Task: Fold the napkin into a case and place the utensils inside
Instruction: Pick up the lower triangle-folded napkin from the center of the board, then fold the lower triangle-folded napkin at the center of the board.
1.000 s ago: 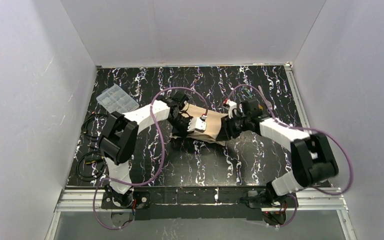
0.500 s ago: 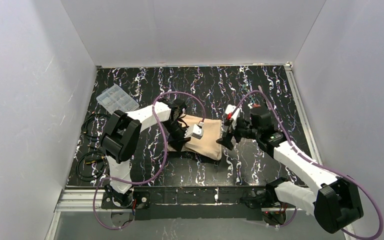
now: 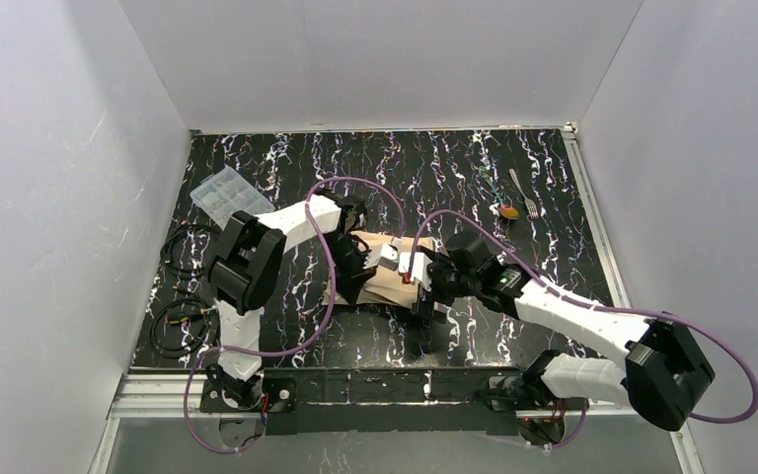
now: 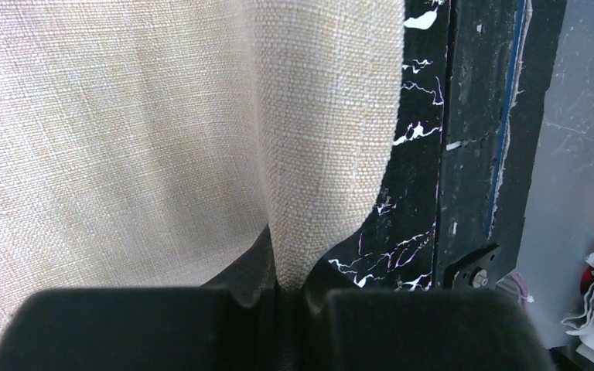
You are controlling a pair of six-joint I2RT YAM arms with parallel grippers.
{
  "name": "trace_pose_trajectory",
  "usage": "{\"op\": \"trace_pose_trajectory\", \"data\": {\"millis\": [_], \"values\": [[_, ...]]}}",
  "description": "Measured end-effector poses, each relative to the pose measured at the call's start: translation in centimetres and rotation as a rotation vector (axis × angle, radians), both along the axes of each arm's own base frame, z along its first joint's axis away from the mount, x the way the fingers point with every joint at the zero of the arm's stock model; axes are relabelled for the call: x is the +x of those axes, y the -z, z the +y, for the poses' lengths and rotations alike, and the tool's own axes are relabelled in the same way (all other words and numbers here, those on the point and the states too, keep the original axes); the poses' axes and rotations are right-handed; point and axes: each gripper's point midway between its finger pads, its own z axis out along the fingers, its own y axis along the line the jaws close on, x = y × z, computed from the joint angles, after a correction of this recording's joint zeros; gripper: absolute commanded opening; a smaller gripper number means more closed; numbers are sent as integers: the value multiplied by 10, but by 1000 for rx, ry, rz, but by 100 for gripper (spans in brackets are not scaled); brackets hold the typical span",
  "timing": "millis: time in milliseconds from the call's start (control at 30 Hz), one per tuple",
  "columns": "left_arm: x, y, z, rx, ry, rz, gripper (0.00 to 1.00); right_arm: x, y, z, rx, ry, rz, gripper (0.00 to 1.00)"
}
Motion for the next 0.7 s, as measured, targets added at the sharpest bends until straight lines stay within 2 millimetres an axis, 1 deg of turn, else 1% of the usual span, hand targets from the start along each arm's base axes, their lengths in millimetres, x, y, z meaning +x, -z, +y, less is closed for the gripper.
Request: {"op": "trace_pose_trajectory", "data": {"millis": [133, 333, 400, 500, 533, 600, 633, 667, 700], "values": [[-2, -2, 3, 1, -7, 22, 0, 5, 16, -2, -47, 4, 6, 93], [2, -11, 2, -1, -33, 86, 0, 3, 34, -3, -90, -24, 44, 79], [3, -12, 2, 2, -46, 129, 0, 5, 36, -4, -87, -29, 60, 70], [1, -8, 4, 21, -58, 205, 0, 11, 32, -6, -59, -20, 91, 53], [0, -6, 6, 28, -61, 225, 0, 16, 30, -6, -47, -12, 107, 45], [-4, -5, 8, 42, -64, 254, 0, 23, 26, -5, -34, -6, 127, 26], [-5, -6, 9, 45, -64, 262, 0, 26, 25, -5, -32, -3, 142, 19], [-6, -6, 9, 46, -65, 266, 0, 29, 24, -3, -30, -3, 158, 16], [-7, -8, 9, 48, -66, 273, 0, 30, 24, -1, -32, -7, 177, 15]]}}
